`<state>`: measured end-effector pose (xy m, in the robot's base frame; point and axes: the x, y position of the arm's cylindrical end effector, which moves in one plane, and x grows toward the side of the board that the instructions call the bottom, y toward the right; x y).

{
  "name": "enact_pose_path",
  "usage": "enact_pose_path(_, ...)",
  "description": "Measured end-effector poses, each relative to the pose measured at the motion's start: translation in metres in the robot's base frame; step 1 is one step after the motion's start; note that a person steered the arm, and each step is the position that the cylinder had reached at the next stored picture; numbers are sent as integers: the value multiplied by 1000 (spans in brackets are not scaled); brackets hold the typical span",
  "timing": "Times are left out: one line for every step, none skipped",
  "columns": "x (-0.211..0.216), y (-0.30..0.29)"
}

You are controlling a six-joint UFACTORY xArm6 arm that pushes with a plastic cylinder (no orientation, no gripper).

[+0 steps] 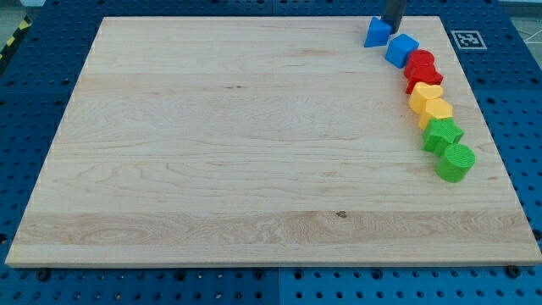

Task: Move the blue triangle to the top center

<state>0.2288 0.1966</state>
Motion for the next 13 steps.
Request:
enact_pose_path(0,0)
enact_pose_path(2,2)
enact_pose_path(10,2)
enact_pose_path(19,-6)
enact_pose_path(31,-25)
enact_pose_path(38,-54)
enact_pose_path(42,-89)
enact_pose_path(56,-106)
enact_pose_path(62,-112)
enact_pose_path(62,-143)
enact_pose_path(56,-153)
enact_pose_path(56,-170)
enact_pose_path(56,-203)
